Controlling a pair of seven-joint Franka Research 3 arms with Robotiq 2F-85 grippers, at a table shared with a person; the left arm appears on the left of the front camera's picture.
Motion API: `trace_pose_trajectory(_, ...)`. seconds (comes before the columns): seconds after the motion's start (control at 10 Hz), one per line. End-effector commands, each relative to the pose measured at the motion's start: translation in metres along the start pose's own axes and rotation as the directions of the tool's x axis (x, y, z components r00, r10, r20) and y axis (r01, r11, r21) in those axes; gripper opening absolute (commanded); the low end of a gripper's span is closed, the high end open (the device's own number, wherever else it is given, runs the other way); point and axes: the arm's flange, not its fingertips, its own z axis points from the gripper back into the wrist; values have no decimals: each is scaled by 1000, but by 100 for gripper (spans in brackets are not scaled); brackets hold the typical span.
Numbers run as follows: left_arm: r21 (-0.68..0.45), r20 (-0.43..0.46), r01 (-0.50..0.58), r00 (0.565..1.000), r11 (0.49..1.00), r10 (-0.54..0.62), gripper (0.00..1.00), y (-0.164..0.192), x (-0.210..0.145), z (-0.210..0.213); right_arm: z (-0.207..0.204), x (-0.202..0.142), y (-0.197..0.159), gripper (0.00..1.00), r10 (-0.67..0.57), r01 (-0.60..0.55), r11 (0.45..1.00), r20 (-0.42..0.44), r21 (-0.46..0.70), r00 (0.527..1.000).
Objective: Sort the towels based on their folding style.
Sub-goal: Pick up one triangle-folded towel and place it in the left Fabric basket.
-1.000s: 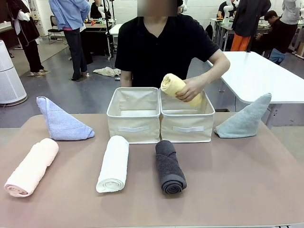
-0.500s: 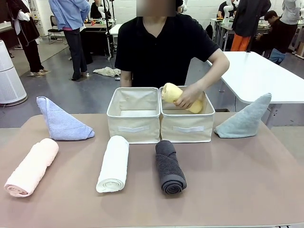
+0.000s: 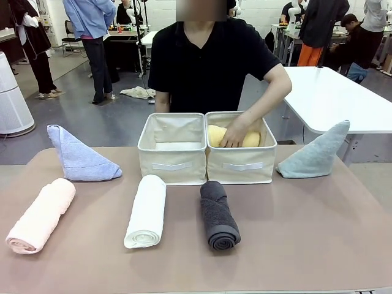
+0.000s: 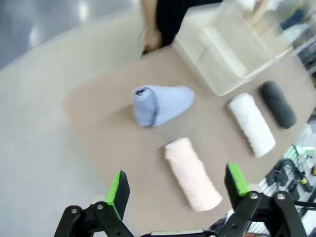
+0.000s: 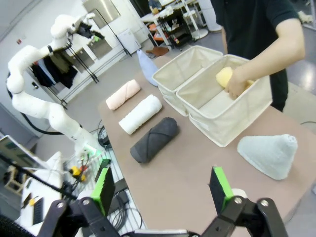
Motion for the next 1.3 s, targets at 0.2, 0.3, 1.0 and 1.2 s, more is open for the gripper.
trace_pose_trajectory(0.2,4,-410,222,890,975,-201,100,31,52,-78,0,0,1,100,10,-10,1000,12,-1,1000)
trace_pose_trajectory(0.3,-31,-432,264,866,964,-251,100,36,56,-95,0,0,1,100,10,-10,1000,12,-1,1000)
trace_pose_trajectory(1.0,-50,-430,293,857,955,-285,100,36,53,-129,0,0,1,100,10,-10,1000,12,-1,1000)
trace_pose_trajectory(1.2,-44,-415,431,813,901,-409,100,33,64,-138,0,0,1,100,10,-10,1000,12,-1,1000)
